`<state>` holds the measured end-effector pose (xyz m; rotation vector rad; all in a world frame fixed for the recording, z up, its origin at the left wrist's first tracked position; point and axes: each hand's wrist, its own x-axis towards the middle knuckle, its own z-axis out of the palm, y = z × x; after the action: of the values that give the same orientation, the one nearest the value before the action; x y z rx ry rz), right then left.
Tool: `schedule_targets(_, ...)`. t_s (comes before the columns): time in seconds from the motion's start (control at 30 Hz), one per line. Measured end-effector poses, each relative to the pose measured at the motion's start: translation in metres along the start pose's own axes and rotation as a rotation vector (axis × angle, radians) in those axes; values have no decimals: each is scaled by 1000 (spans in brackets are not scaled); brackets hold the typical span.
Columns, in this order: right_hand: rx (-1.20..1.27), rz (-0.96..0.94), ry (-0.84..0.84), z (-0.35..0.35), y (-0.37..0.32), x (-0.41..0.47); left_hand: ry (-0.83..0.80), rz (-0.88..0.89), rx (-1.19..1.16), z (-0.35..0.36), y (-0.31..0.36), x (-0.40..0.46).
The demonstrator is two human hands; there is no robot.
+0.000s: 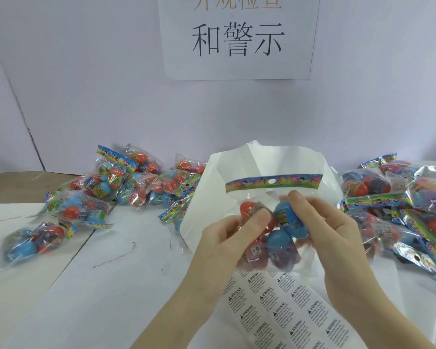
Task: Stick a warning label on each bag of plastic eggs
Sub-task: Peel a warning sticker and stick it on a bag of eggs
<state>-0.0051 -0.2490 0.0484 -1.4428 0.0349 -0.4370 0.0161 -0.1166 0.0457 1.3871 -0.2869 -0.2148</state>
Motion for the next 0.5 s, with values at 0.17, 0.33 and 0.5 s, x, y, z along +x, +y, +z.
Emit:
schedule_targets(0.17, -100, 111, -218, 0, -3, -1, 128, 85, -54, -4, -1, 3)
schedule_targets(0.33, -198, 254, -345, -1, -4, 0, 183, 128, 106, -6, -4, 2)
schedule_targets(0.5, -225, 344, -454, -6, -7, 2, 400, 250, 631, -12, -15, 1)
